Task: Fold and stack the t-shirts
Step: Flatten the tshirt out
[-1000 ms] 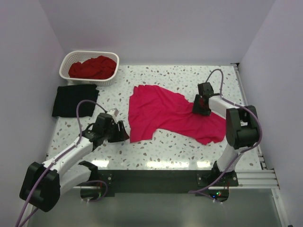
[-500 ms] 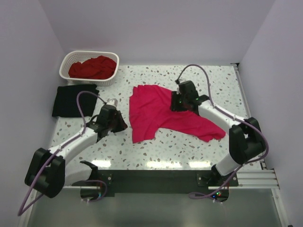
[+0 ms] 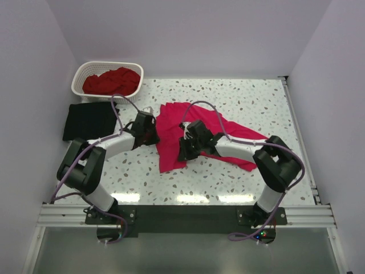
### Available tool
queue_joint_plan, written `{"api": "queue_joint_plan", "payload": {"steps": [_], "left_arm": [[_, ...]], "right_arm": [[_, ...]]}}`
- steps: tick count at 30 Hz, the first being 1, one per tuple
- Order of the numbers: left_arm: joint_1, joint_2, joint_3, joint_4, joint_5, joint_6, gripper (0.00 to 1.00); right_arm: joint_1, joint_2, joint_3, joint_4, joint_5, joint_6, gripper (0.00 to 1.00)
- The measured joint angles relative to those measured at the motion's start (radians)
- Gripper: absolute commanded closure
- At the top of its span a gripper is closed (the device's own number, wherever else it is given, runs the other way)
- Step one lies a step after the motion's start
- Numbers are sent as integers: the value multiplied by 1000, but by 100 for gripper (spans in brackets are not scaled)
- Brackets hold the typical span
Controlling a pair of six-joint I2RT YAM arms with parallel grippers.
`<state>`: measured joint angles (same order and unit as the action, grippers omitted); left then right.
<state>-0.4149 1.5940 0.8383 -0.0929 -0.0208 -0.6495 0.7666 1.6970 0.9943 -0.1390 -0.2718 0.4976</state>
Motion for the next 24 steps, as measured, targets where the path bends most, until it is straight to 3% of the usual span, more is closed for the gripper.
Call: {"api": "queue_joint_plan", "payload": {"steps": [6, 14, 16, 21, 22, 24], "left_arm": [[0, 77, 8, -2, -25, 16, 88], [7, 165, 121, -30, -139, 87, 87], [9, 196, 164, -46, -168, 117, 80], [9, 227, 229, -78, -198, 189, 52], [9, 224, 231, -81, -199, 193, 50], [8, 201, 228, -102, -195, 201, 44]], "right_arm": [[4, 113, -11, 36, -47, 13, 82], [0, 115, -11, 6, -86, -9, 82], [0, 112, -11, -5, -88, -17, 80], [0, 83, -6, -82, -85, -46, 66], [0, 72, -3, -115, -80, -56, 57], [0, 47, 3, -162, -71, -70, 50]]}}
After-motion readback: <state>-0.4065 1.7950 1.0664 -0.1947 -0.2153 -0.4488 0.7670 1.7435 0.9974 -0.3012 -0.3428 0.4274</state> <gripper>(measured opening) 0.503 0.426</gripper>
